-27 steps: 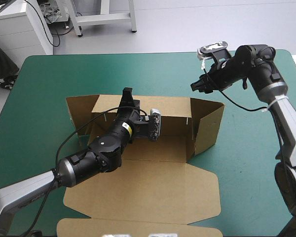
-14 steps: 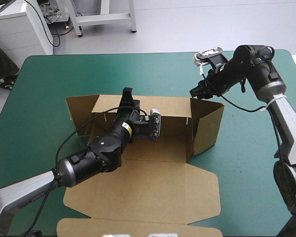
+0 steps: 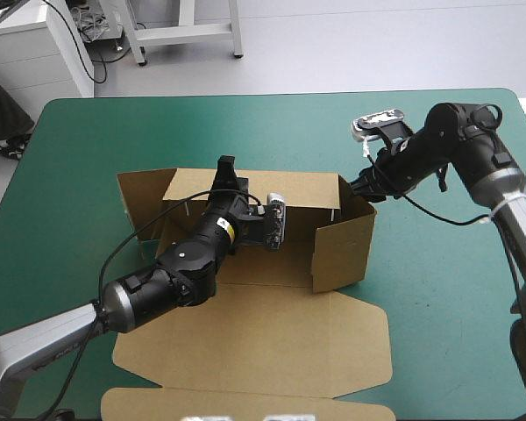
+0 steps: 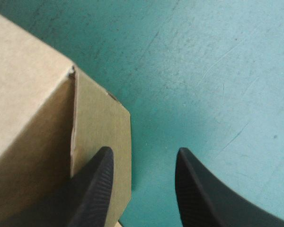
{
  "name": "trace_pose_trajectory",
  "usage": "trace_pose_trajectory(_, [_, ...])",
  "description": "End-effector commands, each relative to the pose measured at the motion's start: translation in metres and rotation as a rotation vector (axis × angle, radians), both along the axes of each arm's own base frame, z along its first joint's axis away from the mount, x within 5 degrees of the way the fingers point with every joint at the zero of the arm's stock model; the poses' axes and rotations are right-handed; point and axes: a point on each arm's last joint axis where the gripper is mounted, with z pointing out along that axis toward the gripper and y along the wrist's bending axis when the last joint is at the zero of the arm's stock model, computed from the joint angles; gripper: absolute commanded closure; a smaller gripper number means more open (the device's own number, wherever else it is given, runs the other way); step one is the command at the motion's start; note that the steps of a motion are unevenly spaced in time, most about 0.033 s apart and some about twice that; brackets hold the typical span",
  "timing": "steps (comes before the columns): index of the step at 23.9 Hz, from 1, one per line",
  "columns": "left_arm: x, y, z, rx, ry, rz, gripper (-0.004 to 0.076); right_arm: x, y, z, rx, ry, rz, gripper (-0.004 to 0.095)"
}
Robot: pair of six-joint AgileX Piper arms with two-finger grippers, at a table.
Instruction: Fold the box
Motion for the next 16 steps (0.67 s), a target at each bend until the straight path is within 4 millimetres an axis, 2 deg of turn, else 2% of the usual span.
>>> trace_pose_trajectory(1, [-0.006,-0.004,0.01,-0.072,0.005,-0.038,0.0731,-0.027,-0.004,0.024,0.048,-0.046,0.014,0.052])
trace_pose_trajectory(4, [-0.006,-0.004,0.01,-0.07,0.006,-0.038,0.0731,-0.042,0.0,0.012,0.049,0.004,0.034,0.052])
trace_pose_trajectory(7, [-0.006,-0.004,0.01,-0.071,0.007,-0.041,0.0731,-0.052,0.011,0.008,0.051,0.018,0.076,0.052])
trace_pose_trajectory(16, [-0.006,-0.004,0.01,-0.072,0.007,-0.042,0.0731,-0.078,0.047,0.011,0.058,0.009,0.199,0.052])
